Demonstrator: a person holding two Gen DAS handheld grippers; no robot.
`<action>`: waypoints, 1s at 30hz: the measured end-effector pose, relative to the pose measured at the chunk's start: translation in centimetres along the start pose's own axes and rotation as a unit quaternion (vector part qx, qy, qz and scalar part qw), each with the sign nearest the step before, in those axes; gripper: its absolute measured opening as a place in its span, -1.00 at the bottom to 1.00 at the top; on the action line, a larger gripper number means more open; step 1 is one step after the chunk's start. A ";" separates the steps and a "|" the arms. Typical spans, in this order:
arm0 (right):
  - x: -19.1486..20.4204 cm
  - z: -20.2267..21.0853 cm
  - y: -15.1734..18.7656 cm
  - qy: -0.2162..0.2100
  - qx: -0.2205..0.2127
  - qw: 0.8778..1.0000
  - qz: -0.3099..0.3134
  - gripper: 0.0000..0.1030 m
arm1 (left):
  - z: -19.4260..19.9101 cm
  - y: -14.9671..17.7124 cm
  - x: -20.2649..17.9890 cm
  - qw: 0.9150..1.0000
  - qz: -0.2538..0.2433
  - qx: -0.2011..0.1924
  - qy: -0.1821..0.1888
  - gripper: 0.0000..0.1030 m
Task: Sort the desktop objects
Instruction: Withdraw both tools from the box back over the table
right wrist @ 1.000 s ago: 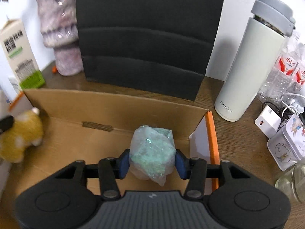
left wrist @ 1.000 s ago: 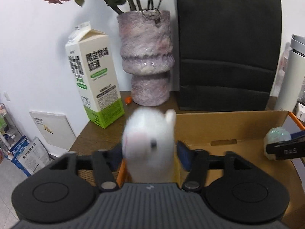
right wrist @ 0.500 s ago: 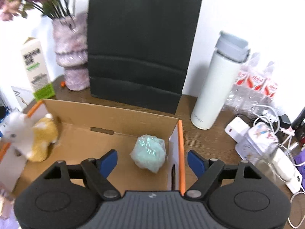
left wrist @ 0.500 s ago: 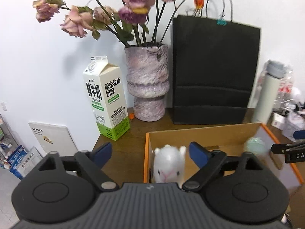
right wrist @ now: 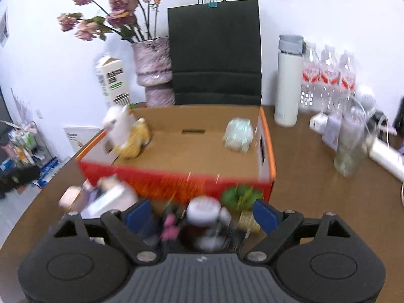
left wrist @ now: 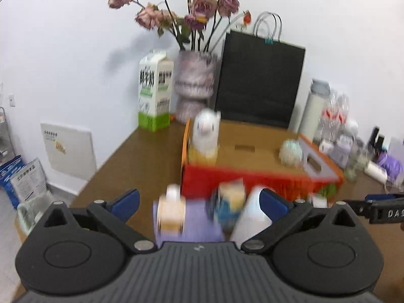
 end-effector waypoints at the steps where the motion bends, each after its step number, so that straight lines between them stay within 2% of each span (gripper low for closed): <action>1: 0.3 0.5 1.5 0.001 -0.003 1.000 -0.002 0.71 | 0.7 1.4 -0.2 1.000 0.000 0.001 -0.008 1.00; 3: 0.9 1.3 4.5 0.005 -0.016 1.000 -0.002 0.72 | 2.0 4.1 -0.5 1.000 -0.006 -0.011 -0.017 1.00; 6: 1.8 1.5 8.7 0.014 -0.009 1.000 0.010 0.72 | 3.5 7.3 -0.6 0.999 0.003 -0.018 -0.034 1.00; 10: 3.1 2.9 12.0 0.008 -0.025 1.000 0.006 0.72 | 4.8 9.3 -1.0 1.000 0.015 -0.013 -0.005 1.00; 15: 3.9 4.9 12.9 0.022 -0.055 0.998 0.011 0.72 | 4.9 10.5 -2.3 1.000 -0.007 -0.018 0.005 1.00; 21: 3.6 5.4 13.6 0.036 -0.052 0.998 0.015 0.74 | 5.2 11.8 -2.7 1.000 -0.001 -0.010 0.012 1.00; 25: 3.0 5.5 14.3 0.019 -0.057 0.998 -0.009 0.74 | 5.1 12.3 -2.8 1.000 -0.009 -0.003 0.009 1.00; 30: 3.0 5.1 14.3 0.021 -0.049 0.999 -0.008 0.75 | 4.4 12.2 -2.6 1.000 -0.006 0.009 0.009 1.00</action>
Point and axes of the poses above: each gripper's, at about its wrist camera, not at the fingertips, and z roughly against the way its jaws point, x to its left, y to its underside, the point moved 4 cm from there along -z, roughly the way its jaws point
